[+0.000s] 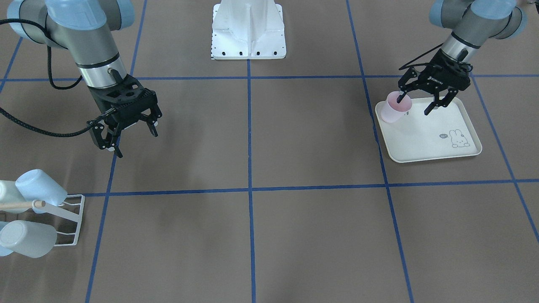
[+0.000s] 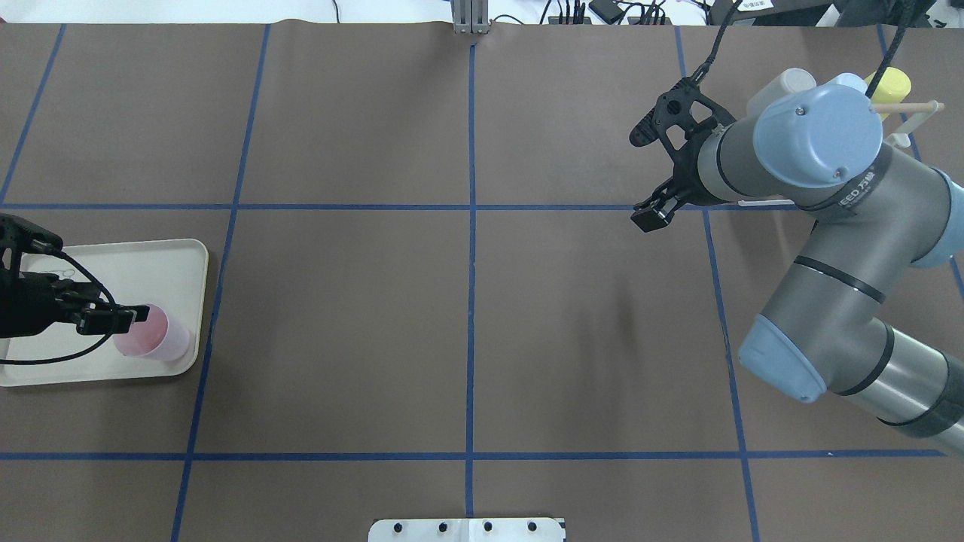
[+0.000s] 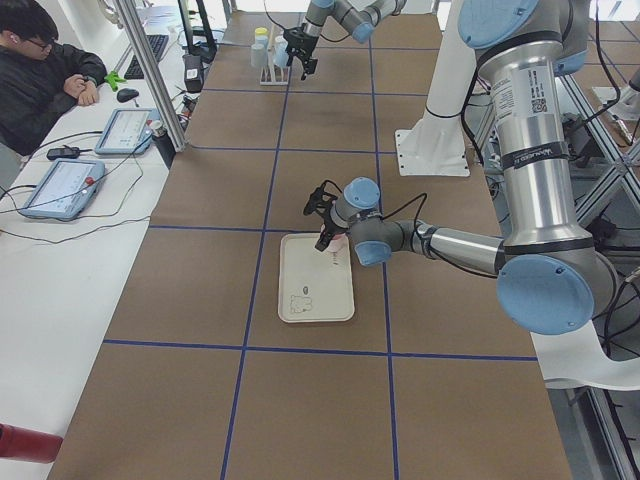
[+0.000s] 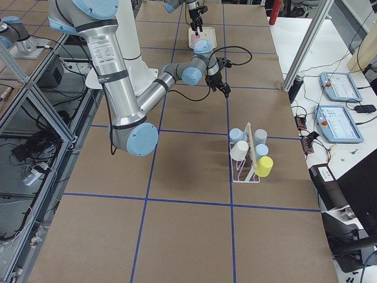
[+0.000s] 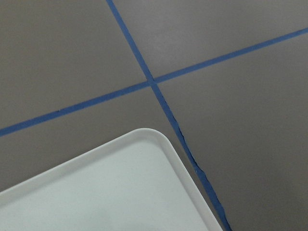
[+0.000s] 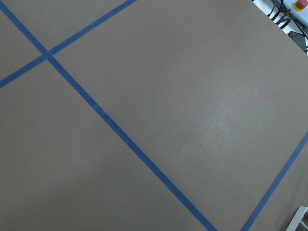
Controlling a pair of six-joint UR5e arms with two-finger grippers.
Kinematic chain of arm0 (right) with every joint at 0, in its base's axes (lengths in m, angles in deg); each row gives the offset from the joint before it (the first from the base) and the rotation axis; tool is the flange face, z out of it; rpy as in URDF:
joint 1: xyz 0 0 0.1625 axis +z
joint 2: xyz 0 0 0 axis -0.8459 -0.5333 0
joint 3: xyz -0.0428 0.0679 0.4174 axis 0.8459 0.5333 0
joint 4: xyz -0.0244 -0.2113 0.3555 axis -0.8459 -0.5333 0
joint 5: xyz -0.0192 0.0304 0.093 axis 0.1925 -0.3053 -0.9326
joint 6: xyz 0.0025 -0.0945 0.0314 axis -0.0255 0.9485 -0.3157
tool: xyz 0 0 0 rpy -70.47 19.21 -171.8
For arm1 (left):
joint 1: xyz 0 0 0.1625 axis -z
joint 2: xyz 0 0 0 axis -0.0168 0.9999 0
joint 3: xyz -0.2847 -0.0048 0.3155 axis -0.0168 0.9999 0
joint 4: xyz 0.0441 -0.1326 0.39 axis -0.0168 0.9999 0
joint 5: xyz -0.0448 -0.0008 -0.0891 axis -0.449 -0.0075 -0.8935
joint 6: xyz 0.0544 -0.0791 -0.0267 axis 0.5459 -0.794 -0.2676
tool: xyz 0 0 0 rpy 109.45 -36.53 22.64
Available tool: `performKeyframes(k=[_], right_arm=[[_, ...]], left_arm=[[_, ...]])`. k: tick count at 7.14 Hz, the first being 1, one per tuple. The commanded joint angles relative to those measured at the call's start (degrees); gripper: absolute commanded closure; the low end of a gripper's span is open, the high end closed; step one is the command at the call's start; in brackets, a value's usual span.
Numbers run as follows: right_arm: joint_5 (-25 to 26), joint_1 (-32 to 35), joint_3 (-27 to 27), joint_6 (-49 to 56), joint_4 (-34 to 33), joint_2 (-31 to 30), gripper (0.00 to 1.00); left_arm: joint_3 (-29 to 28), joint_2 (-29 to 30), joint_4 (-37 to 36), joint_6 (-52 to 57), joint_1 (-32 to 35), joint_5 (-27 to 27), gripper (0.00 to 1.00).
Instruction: Transfer IKEA cup to right arm and place on rack
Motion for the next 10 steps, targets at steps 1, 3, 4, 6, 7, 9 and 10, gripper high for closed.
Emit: performKeyframes(k=[1, 3, 4, 6, 7, 9, 10], right_arm=[[0.09, 0.00, 0.01, -0.02, 0.01, 0.09, 0.01], [0.18, -0.18, 0.27, 0.07, 0.01, 0.09, 0.01], [0.18, -0.35, 0.27, 0.07, 0.01, 0.17, 0.01], [0.35, -0.62, 0.27, 0.15, 0.01, 0.26, 0.01], [0.44, -1.05, 0.36, 0.07, 0.01, 0.35, 0.01], [0.53, -2.80, 2.55, -0.02, 0.44, 1.57, 0.01], [0.62, -3.86, 2.99, -1.76, 5.67, 1.49, 0.01]], left_arm=[[-0.09, -0.35, 0.03, -0.01, -0.34, 0.47, 0.82], [-0.09, -0.35, 0.03, 0.08, -0.34, 0.47, 1.00], [0.09, -0.35, 0.12, 0.16, -0.34, 0.47, 1.00], [1.14, -0.44, 0.12, 0.43, -0.07, -0.14, 1.00], [2.28, -0.96, 0.03, 0.60, 0.36, -0.23, 1.00], [6.31, -0.36, -0.93, 0.43, 1.60, -1.71, 1.00], [7.46, 1.04, -1.02, -0.88, 1.69, -4.51, 1.00]])
